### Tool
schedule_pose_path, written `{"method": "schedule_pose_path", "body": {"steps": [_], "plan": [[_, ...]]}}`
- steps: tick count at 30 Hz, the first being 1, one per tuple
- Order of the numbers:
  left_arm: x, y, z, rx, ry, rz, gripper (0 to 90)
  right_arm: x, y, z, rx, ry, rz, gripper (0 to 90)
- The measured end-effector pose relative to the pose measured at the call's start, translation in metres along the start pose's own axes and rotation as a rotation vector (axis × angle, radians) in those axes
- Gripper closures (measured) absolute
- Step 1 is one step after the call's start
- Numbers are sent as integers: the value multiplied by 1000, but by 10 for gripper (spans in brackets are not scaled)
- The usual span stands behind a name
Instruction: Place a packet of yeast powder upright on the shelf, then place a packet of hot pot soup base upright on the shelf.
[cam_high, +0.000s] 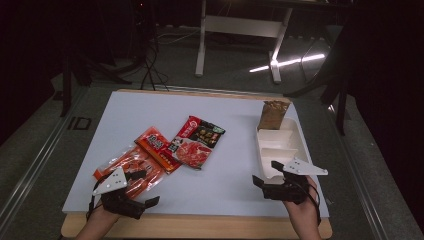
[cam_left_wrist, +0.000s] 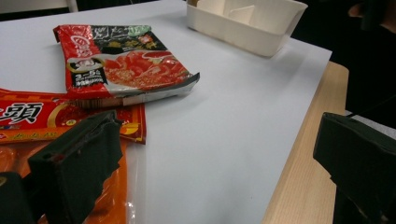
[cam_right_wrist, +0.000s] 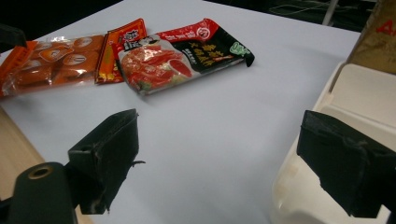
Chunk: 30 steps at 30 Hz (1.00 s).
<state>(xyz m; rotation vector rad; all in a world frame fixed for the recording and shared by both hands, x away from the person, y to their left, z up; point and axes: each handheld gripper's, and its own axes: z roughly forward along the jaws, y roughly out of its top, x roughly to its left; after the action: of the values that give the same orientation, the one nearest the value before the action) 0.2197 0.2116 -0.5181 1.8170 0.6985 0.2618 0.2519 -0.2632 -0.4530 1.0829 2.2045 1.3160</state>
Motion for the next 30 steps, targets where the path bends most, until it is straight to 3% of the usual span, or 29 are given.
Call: {"method": "schedule_pose_path", "body": {"steps": [5, 6, 7, 10, 12, 14, 23, 30], "plan": [[0, -1, 1, 13, 3, -2, 14, 1, -5, -4, -6, -3, -7, 129], [0, -2, 2, 23, -15, -29, 17, 1, -3, -4, -18, 0, -12, 130], [0, -2, 2, 23, -15, -29, 17, 1, -3, -4, -18, 0, -12, 130], [-3, 0, 4, 100, -2, -25, 17, 2, -2, -3, -27, -1, -29, 130], [-3, 2, 4, 116, -10, -38, 17, 2, -2, -2, -25, 1, -32, 129], [-4, 3, 6, 139, -1, -24, 17, 2, -2, -2, -23, 0, -37, 130], [1, 12, 14, 181, -49, -60, 18, 3, 1, -3, -46, -1, -60, 130], [11, 25, 17, 220, -31, -91, 46, 2, 2, -3, -53, 0, -65, 131]]}}
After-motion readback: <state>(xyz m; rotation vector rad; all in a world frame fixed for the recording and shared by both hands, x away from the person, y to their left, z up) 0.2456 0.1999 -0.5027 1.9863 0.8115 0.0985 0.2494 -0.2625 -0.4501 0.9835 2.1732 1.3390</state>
